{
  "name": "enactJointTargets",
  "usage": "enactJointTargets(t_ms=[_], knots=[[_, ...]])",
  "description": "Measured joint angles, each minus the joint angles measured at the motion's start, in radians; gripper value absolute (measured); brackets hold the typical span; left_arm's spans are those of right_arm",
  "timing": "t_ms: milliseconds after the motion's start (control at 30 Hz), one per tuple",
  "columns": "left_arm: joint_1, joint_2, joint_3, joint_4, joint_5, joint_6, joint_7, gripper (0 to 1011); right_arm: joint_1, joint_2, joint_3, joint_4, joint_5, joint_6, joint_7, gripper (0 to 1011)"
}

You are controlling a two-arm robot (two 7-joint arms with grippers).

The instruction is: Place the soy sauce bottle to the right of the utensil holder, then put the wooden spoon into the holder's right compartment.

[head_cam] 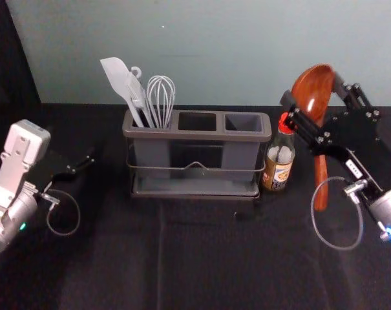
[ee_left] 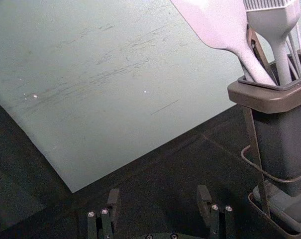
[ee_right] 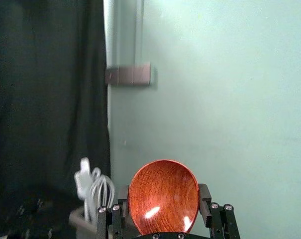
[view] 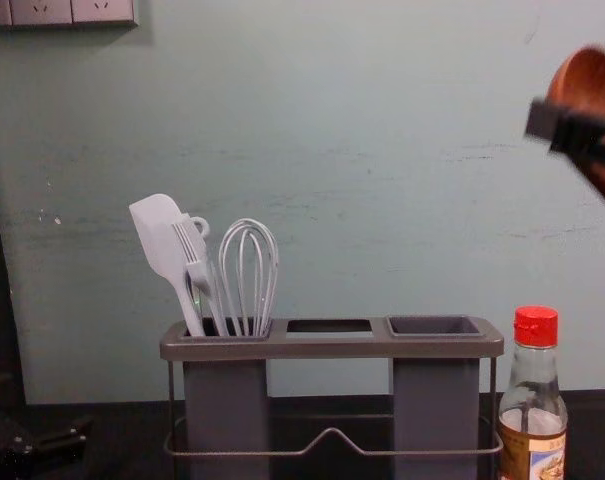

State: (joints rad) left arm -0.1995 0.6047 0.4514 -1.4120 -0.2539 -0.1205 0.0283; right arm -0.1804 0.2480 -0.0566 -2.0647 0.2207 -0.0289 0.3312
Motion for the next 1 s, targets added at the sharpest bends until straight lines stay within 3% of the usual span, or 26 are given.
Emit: enactJointTargets(t_ms=[67, 200, 1000], knots=[[0.0, 0.0, 0.0, 0.0, 0.0, 0.0, 0.0, 1000, -0.002, -0.007, 0.004, 0.01, 0.012, -0.046, -0.003, 837], [0.0, 0.0, 0.0, 0.0, 0.0, 0.0, 0.0, 1000, -0.003, -0.009, 0.004, 0.021, 0.022, -0.079, -0.013, 837], [0.0, 0.0, 0.0, 0.0, 0.0, 0.0, 0.0, 1000, -0.001, -0.007, -0.004, 0.025, 0.018, -0.072, -0.024, 838]])
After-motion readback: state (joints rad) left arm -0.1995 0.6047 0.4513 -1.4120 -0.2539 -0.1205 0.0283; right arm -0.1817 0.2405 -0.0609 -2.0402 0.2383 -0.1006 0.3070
